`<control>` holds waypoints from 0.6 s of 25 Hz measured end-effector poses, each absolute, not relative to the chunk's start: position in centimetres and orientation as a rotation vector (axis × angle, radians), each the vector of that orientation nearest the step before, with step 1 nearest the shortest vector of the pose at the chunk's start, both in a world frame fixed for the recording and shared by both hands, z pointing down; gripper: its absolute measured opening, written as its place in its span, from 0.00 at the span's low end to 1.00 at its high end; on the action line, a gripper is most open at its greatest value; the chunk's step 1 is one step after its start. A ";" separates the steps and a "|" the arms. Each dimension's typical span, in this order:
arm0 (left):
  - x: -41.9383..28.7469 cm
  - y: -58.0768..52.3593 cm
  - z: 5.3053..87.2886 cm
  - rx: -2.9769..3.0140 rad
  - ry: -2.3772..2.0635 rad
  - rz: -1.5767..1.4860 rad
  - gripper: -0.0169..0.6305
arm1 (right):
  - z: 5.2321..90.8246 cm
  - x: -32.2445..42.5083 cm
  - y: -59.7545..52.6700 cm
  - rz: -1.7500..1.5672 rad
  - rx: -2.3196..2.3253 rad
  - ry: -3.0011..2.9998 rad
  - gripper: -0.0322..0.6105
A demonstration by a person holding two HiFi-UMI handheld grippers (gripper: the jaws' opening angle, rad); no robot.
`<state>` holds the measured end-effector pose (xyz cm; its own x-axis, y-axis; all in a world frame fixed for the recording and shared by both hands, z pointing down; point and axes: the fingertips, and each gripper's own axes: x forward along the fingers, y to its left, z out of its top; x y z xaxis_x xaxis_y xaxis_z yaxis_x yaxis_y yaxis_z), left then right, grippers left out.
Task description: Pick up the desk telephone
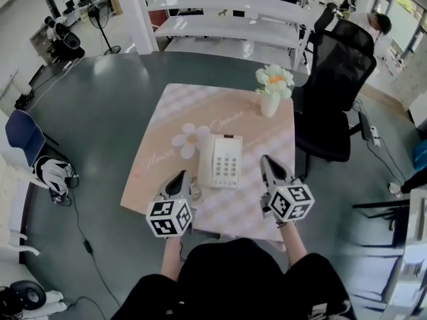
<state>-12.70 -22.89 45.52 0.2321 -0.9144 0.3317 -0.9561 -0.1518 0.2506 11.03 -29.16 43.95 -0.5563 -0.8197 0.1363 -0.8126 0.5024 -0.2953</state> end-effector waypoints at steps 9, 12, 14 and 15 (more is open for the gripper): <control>-12.6 -26.1 48.1 2.048 -1.657 0.204 0.02 | 48.1 9.6 -31.9 -0.687 -1.408 2.750 0.04; -12.0 -27.6 49.9 2.032 -1.584 0.243 0.02 | 49.6 9.0 -33.3 -0.743 -1.397 2.755 0.04; -11.9 -28.4 51.3 2.001 -1.535 0.272 0.02 | 50.8 8.5 -34.0 -0.811 -1.396 2.750 0.04; -12.0 -28.7 51.9 1.983 -1.513 0.283 0.03 | 51.4 8.2 -34.3 -0.850 -1.395 2.742 0.04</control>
<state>-11.98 -28.71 51.94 0.3206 -0.7937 0.5170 -0.9269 -0.1506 0.3437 8.20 -34.26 51.38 -0.6170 -0.7370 0.2759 -0.7638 0.4765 -0.4354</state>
